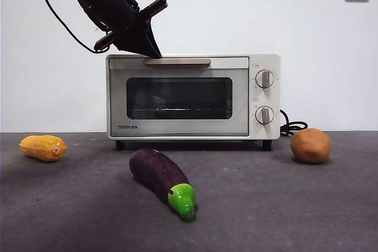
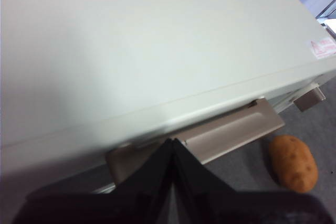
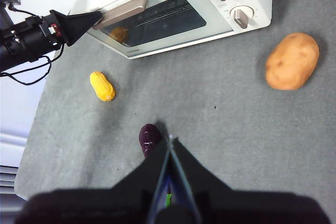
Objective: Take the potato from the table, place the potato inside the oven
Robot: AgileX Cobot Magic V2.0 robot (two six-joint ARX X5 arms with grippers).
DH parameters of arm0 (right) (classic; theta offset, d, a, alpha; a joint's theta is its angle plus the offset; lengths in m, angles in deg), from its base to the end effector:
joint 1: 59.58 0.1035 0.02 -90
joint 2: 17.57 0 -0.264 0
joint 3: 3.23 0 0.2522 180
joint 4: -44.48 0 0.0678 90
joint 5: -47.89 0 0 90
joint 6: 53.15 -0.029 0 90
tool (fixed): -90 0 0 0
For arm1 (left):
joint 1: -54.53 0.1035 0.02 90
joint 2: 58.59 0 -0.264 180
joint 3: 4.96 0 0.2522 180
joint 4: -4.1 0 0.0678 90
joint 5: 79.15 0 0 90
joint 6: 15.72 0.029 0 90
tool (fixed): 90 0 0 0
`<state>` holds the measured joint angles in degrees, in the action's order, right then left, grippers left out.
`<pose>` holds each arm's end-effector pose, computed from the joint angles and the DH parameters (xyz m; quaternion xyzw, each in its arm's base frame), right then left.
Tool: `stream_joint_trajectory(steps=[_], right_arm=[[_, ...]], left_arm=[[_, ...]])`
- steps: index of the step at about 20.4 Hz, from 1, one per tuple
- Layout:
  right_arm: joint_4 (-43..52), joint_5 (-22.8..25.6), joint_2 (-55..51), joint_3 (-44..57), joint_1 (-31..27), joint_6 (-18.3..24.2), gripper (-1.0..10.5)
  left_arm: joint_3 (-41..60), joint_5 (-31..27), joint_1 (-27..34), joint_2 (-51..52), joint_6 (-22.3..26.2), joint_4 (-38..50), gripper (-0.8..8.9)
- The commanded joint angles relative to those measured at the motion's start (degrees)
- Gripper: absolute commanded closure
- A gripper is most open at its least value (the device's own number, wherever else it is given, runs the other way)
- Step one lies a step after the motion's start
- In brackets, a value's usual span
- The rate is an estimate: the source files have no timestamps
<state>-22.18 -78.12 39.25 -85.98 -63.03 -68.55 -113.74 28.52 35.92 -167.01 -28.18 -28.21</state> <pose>0.1722 0.0067 0.3752 0.2370 0.3598 0.2165 0.8760 0.4110 -0.1477 0.3051 -0.0969 0.3061 -0.2677 0.9084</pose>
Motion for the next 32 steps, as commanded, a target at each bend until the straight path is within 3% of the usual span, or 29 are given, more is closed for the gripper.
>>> stream_joint_trajectory(steps=[1, 27, 32], right_arm=[[0.11, -0.20, 0.00, -0.17, 0.11, 0.70, 9.5], [-1.14, -0.17, -0.02, -0.17, 0.11, 0.68, 9.5], [-1.14, 0.11, -0.02, -0.17, 0.11, 0.72, 9.5]], left_arm=[[-0.11, 0.31, -0.09, -0.90, 0.70, -0.61, 8.19], [-0.11, -1.46, -0.35, -1.20, 8.35, -17.70, 8.19], [-0.11, -6.93, -1.64, -1.20, 12.24, -22.93, 8.20]])
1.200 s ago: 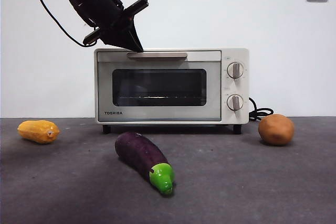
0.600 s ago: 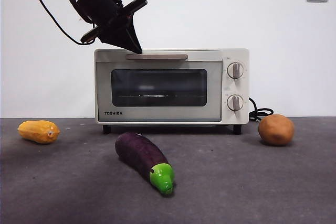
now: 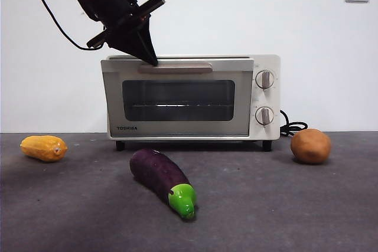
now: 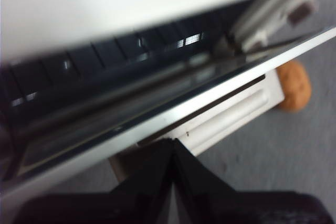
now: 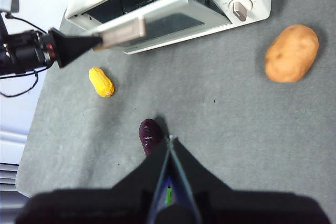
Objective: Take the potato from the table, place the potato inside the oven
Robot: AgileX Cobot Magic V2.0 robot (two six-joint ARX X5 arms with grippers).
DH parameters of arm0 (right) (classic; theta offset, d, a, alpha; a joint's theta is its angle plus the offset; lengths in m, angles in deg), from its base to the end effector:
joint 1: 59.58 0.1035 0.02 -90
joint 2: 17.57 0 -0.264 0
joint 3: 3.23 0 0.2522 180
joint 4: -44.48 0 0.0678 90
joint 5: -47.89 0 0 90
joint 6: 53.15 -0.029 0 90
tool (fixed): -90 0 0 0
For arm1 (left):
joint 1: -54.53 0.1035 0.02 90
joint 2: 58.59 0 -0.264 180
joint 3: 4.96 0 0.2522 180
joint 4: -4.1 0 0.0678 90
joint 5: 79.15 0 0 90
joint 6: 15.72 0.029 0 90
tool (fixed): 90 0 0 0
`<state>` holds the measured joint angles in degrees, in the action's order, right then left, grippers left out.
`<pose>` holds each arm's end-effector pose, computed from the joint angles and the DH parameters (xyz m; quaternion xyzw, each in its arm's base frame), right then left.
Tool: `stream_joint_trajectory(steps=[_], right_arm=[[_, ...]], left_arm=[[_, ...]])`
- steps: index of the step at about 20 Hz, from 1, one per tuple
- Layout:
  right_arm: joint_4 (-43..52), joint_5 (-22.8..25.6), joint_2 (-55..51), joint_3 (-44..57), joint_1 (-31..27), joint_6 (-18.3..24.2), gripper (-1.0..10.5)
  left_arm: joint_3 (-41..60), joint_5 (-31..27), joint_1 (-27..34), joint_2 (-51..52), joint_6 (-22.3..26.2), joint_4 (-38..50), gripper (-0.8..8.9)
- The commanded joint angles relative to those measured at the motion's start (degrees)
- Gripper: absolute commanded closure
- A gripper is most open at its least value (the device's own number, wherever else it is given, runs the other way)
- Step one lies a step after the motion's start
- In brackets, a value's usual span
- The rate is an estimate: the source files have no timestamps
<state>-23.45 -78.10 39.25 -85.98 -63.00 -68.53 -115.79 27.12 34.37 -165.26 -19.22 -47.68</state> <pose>0.1709 0.0069 0.3737 0.2397 0.3694 0.2143 0.8719 0.3837 -0.1495 0.3041 -0.0128 0.4120 -0.2735 0.8691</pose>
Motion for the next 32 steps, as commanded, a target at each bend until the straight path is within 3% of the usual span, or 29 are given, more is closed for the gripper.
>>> stream_joint_trajectory(steps=[1, 7, 10, 22, 32], right_arm=[[0.13, 0.09, -0.02, -0.17, 0.09, 0.74, 9.5], [0.04, 0.09, -0.02, -0.17, 0.09, 1.90, 9.5], [-0.11, 0.09, -0.02, -0.17, 0.09, 2.14, 9.5], [-1.40, 2.49, 0.00, -0.17, 0.09, 6.64, 9.5], [-2.14, 2.58, 0.48, -0.17, 0.09, 6.99, 9.5]], left_arm=[[1.95, -6.14, -0.39, -2.95, 3.76, -4.11, 8.19], [1.95, -8.55, -2.19, -2.97, 3.87, -4.85, 8.19], [1.97, -13.57, -4.11, -4.02, 3.63, -7.21, 8.19], [1.99, -15.45, -9.25, -8.72, 0.90, -10.84, 8.19], [1.99, -12.96, -10.27, -5.62, 0.90, -13.70, 8.19]])
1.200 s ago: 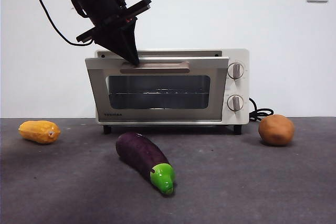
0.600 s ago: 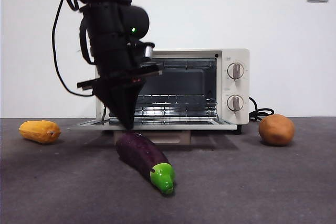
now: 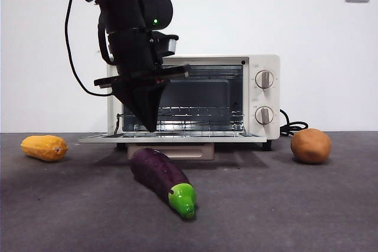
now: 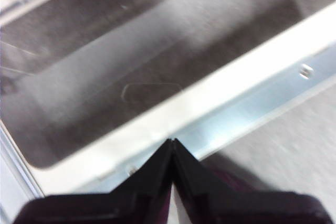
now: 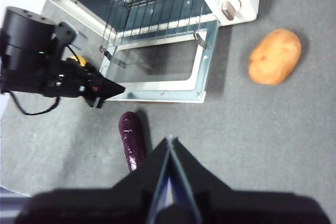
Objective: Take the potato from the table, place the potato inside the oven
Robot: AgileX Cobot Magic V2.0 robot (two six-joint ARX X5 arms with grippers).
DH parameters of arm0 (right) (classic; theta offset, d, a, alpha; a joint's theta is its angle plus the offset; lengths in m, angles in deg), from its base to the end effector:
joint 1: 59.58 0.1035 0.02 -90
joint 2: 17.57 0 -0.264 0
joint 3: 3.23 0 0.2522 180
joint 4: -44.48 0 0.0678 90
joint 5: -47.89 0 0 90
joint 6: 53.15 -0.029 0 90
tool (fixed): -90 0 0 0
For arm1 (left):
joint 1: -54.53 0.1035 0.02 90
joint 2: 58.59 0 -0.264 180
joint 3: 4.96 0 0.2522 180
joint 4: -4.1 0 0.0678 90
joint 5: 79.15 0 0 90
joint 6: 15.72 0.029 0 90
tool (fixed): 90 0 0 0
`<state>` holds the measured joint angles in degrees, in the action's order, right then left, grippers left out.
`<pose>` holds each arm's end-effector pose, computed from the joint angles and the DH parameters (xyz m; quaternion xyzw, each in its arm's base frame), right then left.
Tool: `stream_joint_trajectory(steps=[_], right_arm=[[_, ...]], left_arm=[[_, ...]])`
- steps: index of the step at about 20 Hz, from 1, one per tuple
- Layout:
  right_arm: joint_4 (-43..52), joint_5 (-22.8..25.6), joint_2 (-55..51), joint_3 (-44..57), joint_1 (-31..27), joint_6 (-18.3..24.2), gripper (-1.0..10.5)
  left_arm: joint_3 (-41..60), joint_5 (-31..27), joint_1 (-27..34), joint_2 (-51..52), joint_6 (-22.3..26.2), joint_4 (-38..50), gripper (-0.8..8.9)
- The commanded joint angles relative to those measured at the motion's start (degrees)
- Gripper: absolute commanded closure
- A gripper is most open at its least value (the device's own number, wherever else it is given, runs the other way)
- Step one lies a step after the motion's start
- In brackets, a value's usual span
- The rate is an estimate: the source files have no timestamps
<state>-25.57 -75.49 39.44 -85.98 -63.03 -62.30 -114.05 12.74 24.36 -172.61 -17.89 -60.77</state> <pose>0.1699 0.0057 0.3702 0.1901 0.3757 0.2099 0.8824 0.3558 -0.2080 0.2321 0.1248 0.5590 -0.2159 0.7908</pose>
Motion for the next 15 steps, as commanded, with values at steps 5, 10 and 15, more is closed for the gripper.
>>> stream_joint_trajectory(steps=[5, 10, 15], right_arm=[[1.05, 0.46, 2.99, -0.17, 0.11, 0.44, 9.4], [5.16, 1.70, 9.55, -0.17, 0.11, -2.69, 7.2], [13.16, 8.85, 18.60, -0.17, 2.05, -8.02, 7.2]], left_arm=[[0.22, 4.52, -0.31, 10.10, -0.44, -2.01, 8.19], [0.24, 4.48, -0.28, 22.99, -0.74, -2.89, 8.19], [0.24, 4.24, -0.31, 36.35, -3.50, -6.32, 8.19]])
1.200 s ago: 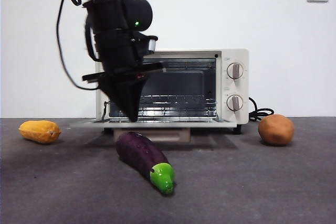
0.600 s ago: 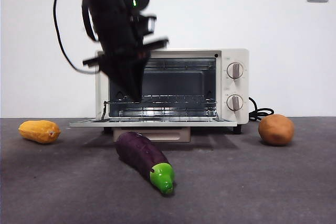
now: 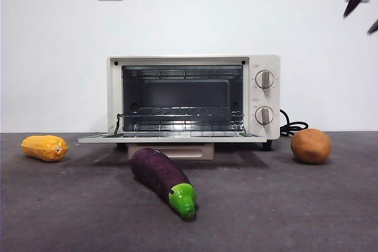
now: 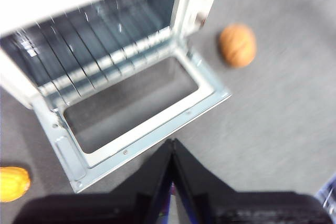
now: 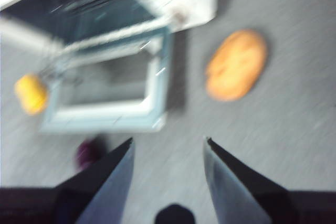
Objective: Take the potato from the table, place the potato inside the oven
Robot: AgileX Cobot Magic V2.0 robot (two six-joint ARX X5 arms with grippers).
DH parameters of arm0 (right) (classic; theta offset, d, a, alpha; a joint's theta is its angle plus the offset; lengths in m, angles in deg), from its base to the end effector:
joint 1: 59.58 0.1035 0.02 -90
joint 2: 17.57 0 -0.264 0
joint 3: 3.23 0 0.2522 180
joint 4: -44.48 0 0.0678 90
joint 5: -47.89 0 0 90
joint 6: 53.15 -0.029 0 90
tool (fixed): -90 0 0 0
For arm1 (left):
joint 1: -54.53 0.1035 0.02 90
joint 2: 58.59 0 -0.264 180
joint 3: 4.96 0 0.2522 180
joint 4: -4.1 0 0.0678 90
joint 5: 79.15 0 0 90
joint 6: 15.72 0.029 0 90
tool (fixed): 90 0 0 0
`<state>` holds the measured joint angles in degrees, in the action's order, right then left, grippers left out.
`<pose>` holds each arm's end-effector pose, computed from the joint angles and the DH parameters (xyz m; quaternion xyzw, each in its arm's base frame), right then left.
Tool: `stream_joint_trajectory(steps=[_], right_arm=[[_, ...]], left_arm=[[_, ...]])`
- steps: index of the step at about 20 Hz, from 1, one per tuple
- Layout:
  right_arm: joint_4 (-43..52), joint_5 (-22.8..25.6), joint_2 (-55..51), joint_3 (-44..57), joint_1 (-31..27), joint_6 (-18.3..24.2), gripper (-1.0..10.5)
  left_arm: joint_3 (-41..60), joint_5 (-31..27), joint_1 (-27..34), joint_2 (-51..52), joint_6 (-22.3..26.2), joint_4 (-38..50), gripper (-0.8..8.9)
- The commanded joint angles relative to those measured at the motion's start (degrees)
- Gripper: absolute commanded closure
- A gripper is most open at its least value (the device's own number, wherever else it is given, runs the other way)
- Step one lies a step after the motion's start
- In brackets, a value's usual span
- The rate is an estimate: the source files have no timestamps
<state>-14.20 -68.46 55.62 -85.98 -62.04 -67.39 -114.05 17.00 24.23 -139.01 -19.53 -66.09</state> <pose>0.2540 0.0020 0.3272 0.2129 0.4228 0.1369 0.8702 0.2313 -0.1388 0.4208 0.0446 0.3561 -0.2808 0.8901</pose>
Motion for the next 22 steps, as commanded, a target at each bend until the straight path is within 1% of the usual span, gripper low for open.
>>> stream_joint_trajectory(steps=[1, 3, 6, 8, 10, 11, 14, 16, 19, 22], right_arm=[[3.02, 3.34, 4.44, -0.17, 1.81, -3.98, 7.2], [5.49, 6.80, 8.46, -0.17, 3.93, -6.05, 7.2], [8.76, 10.25, 13.49, -0.28, 6.40, -7.82, 7.1], [9.22, 11.82, 15.54, -0.44, 7.26, -9.38, 6.0], [9.53, 13.59, 17.70, -1.03, 8.07, -10.54, 3.9], [9.97, 14.40, 18.51, -1.29, 8.26, -11.34, 3.5], [12.37, 15.10, 21.07, -2.60, 8.90, -13.92, 3.5], [13.42, 16.59, 22.67, -4.02, 9.29, -15.52, 3.5], [13.84, 18.80, 25.31, -6.93, 10.01, -16.70, 3.5], [11.65, 21.35, 28.94, -11.08, 11.13, -16.70, 3.5]], left_arm=[[0.24, -0.07, -0.17, 5.14, -2.49, -1.88, 8.19], [0.24, -0.20, -0.17, 9.64, -3.61, -4.04, 8.19], [0.24, -0.20, -0.17, 14.73, -3.85, -7.82, 8.19], [0.24, -0.22, -0.17, 16.87, -4.04, -10.34, 8.19], [0.24, -0.35, -0.17, 18.86, -4.15, -13.25, 8.19], [0.24, -0.46, -0.17, 19.67, -4.17, -14.43, 8.19], [0.24, -1.53, -0.17, 22.08, -4.17, -17.49, 8.19], [0.24, -2.03, -0.17, 23.58, -4.17, -18.86, 8.19], [0.24, -2.51, -0.17, 25.64, -4.15, -18.93, 8.19], [0.24, -4.76, -0.15, 27.10, -4.11, -18.93, 8.19]])
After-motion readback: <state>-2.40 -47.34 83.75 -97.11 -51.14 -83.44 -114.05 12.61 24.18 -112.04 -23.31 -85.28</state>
